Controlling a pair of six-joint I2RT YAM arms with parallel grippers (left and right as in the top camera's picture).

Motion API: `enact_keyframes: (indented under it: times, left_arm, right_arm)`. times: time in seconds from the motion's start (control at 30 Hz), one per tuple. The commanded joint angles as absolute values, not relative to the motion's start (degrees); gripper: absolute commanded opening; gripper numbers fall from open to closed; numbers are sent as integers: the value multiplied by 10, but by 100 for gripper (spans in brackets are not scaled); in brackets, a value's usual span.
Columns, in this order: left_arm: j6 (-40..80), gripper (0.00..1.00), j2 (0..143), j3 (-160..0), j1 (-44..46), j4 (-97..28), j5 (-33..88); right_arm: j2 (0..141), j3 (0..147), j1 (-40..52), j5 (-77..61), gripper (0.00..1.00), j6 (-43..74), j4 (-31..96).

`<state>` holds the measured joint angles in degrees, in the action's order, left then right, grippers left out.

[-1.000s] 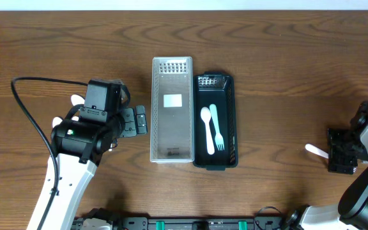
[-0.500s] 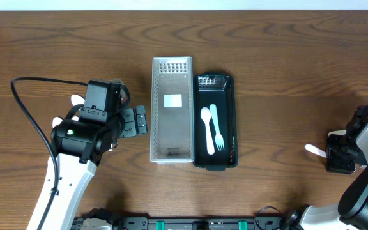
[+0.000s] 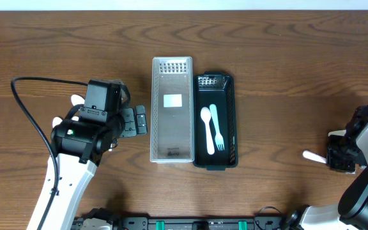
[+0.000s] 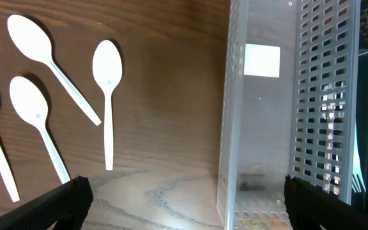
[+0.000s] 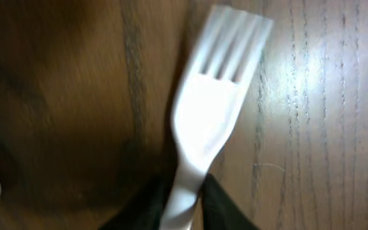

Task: Pack container
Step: 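Move the right gripper to the next white fork and grasp it, then carry the fork toward the dark green basket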

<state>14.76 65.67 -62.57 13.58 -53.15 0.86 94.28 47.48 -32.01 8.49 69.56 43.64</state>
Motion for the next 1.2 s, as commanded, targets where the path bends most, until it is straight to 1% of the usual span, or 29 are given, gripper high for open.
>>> enact_keyframes:
  times: [0.0, 0.07, 0.1, 0.27, 0.4, 0.5, 0.6, 0.73, 0.93, 1.07, 1.17]
  left_arm:
    - [138, 98, 655, -632, 133, -533, 2]
    - [138, 98, 655, -632, 133, -533, 2]
    - [138, 98, 655, -632, 133, -533, 2]
    - [138, 98, 655, -632, 133, -533, 2]
    - [138, 98, 655, -632, 133, -533, 2]
    - [138, 98, 655, -632, 133, -533, 2]
    - [138, 98, 655, -632, 133, -533, 2]
    - [138, 98, 655, -632, 133, -533, 2]
    - [138, 98, 655, -632, 133, -533, 2]
    - [138, 98, 655, -632, 133, -533, 2]
    - [138, 98, 655, -632, 133, -533, 2]
  right_arm:
    - [944, 471, -326, 94, 13, 698, 437]
    - [944, 471, -326, 94, 4, 698, 437]
    - [944, 471, -326, 92, 1, 698, 437]
    - [944, 471, -326, 74, 1, 695, 437]
    - [941, 479, -319, 40, 1, 648, 437]
    - [926, 511, -288, 39, 1, 607, 460]
    - [901, 558, -241, 39, 1, 574, 487]
    - [865, 635, -152, 24, 1, 520, 504]
    - [854, 757, 6, -59, 1, 420, 506]
    - [854, 797, 106, -45, 1, 348, 505]
    - [857, 799, 166, -23, 1, 276, 501]
